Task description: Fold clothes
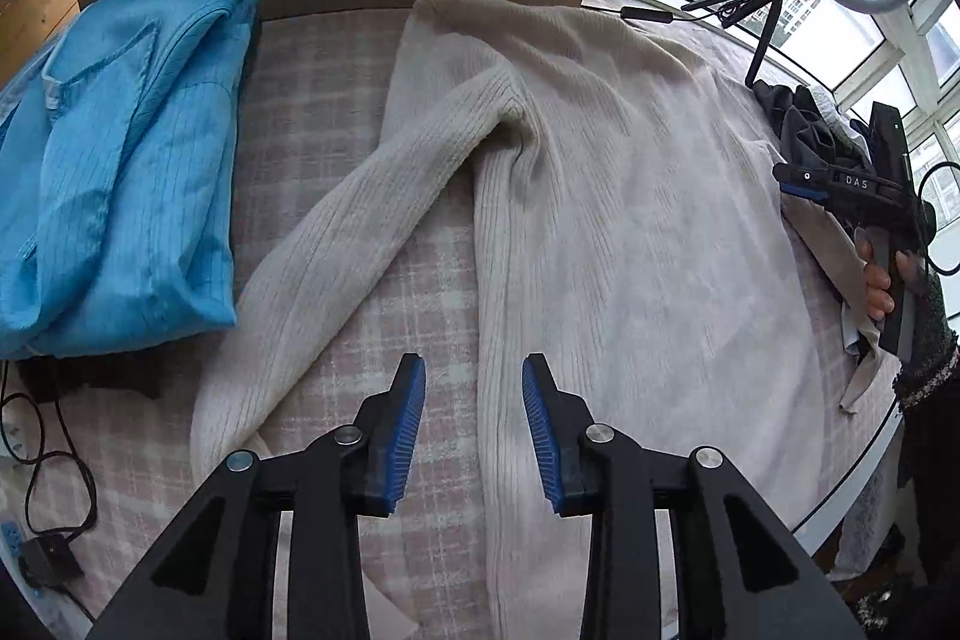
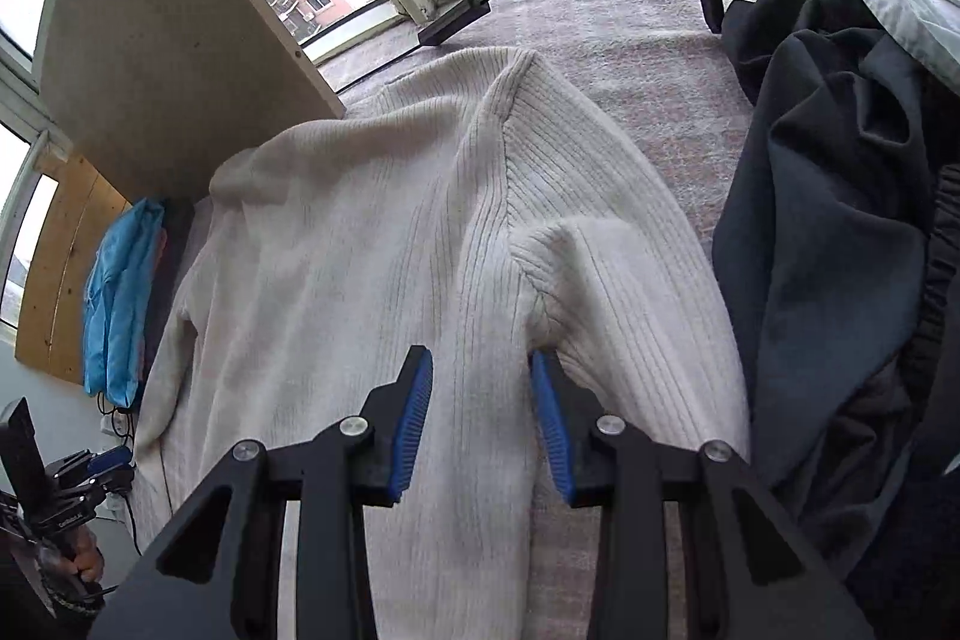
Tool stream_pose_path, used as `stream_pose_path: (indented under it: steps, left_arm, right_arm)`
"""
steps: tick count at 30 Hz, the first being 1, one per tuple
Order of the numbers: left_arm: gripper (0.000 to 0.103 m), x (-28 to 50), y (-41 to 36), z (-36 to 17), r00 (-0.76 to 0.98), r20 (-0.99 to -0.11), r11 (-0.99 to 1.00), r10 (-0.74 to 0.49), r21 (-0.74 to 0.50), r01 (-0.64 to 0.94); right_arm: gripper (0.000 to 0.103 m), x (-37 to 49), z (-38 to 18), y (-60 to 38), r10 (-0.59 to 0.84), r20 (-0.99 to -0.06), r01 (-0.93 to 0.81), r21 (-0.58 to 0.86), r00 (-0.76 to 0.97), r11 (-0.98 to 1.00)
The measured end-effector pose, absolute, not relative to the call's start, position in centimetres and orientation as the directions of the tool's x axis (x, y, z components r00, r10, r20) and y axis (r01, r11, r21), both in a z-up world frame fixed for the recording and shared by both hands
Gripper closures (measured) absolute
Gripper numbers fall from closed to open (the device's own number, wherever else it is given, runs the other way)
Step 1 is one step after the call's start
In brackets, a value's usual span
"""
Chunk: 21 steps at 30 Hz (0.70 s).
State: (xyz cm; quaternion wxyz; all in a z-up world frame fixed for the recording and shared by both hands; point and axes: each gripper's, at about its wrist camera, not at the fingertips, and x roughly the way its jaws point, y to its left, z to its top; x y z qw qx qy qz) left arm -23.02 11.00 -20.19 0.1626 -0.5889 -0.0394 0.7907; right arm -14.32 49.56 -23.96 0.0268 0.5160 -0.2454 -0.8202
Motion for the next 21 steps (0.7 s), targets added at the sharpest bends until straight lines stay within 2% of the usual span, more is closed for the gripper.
stream_pose_path:
  steps: [1,7,11,12,13,15,16,18,21]
  left_arm:
    - [0.071,-24.6,11.4,-20.9,-0.240,-0.912,-0.935,0.334,-0.289,-0.203]
    - [0.071,-31.0,12.5,-23.4,-0.252,-0.905,-0.939,0.342,-0.319,-0.129]
    - [0.070,-33.2,9.4,-22.4,-0.354,-0.891,-0.953,0.285,-0.304,-0.004]
    - [0.070,-33.4,8.8,-22.2,-0.368,-0.896,-0.963,0.248,-0.271,0.011]
    - [0.074,-33.7,8.2,-22.1,-0.381,-0.901,-0.971,0.209,-0.238,0.028]
    - [0.074,-34.1,7.0,-21.7,-0.405,-0.905,-0.983,0.132,-0.171,0.062]
    - [0.074,-34.4,6.4,-21.6,-0.416,-0.905,-0.987,0.093,-0.138,0.079]
    - [0.074,-33.6,7.1,-21.2,-0.407,-0.908,-0.993,0.100,-0.119,0.023]
    - [0.064,-31.0,9.2,-20.9,-0.371,-0.910,-0.983,0.183,-0.158,-0.098]
  right_arm:
    - [0.067,-14.6,-24.3,49.7,-0.305,-0.829,-0.222,0.445,-0.469,-0.868]
    - [0.064,-15.7,-25.2,50.3,-0.318,-0.811,-0.260,0.485,-0.492,-0.835]
    - [0.063,-16.4,-24.8,50.8,-0.283,-0.806,-0.267,0.468,-0.519,-0.842]
    - [0.063,-16.5,-24.6,51.0,-0.263,-0.806,-0.270,0.455,-0.531,-0.849]
    - [0.063,-16.6,-24.3,51.1,-0.191,-0.822,-0.281,0.388,-0.537,-0.878]
    - [0.064,-16.8,-23.5,51.1,-0.027,-0.839,-0.307,0.229,-0.544,-0.924]
    - [0.064,-17.0,-23.5,51.4,-0.030,-0.846,-0.302,0.223,-0.533,-0.927]
    - [0.063,-17.4,-23.6,51.8,-0.065,-0.860,-0.284,0.237,-0.505,-0.929]
    - [0.063,-16.8,-22.9,52.0,-0.122,-0.855,-0.245,0.277,-0.505,-0.929]
